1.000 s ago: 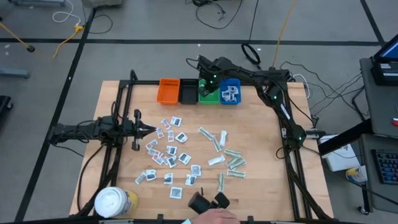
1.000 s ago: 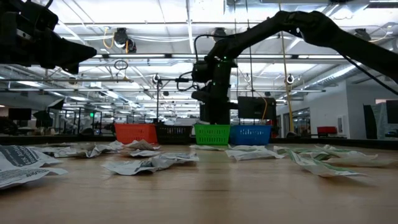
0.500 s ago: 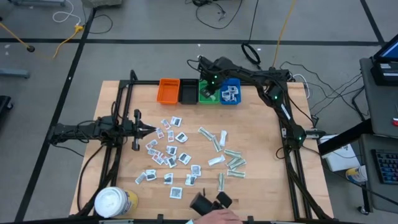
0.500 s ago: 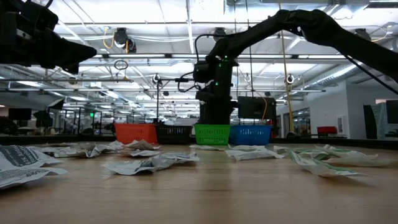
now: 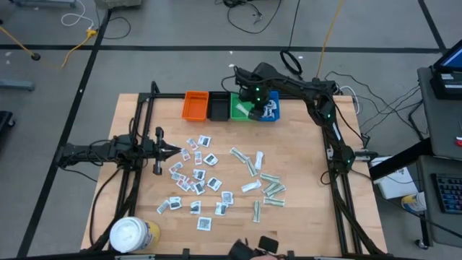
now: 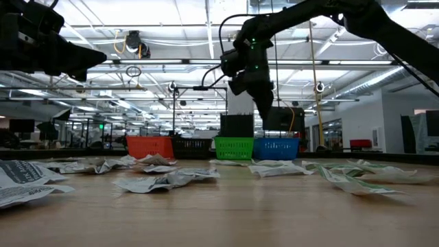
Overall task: Pick & Place First Aid Supplies
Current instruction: Put the green bandage into the green bin
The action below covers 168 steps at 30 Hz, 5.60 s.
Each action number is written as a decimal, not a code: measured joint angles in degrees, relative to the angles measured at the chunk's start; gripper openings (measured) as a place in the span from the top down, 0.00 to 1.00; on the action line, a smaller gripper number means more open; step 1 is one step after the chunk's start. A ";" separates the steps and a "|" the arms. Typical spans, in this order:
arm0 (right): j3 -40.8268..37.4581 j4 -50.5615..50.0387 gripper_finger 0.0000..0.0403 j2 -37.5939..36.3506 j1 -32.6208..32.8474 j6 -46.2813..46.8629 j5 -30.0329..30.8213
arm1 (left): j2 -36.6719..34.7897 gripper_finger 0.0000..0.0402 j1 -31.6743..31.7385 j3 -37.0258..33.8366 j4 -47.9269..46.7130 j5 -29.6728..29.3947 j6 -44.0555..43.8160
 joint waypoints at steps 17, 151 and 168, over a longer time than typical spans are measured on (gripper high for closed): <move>-0.07 -1.45 0.55 -1.44 9.98 10.06 -0.10 | 0.00 0.91 0.00 0.00 0.00 0.00 0.00; -41.57 23.14 1.00 -30.77 11.25 24.43 0.08 | -0.01 0.91 0.01 -0.02 0.00 -0.01 0.00; -27.80 21.58 1.00 -17.94 -0.07 23.14 -3.50 | 0.00 0.91 0.02 0.00 0.00 0.00 -0.02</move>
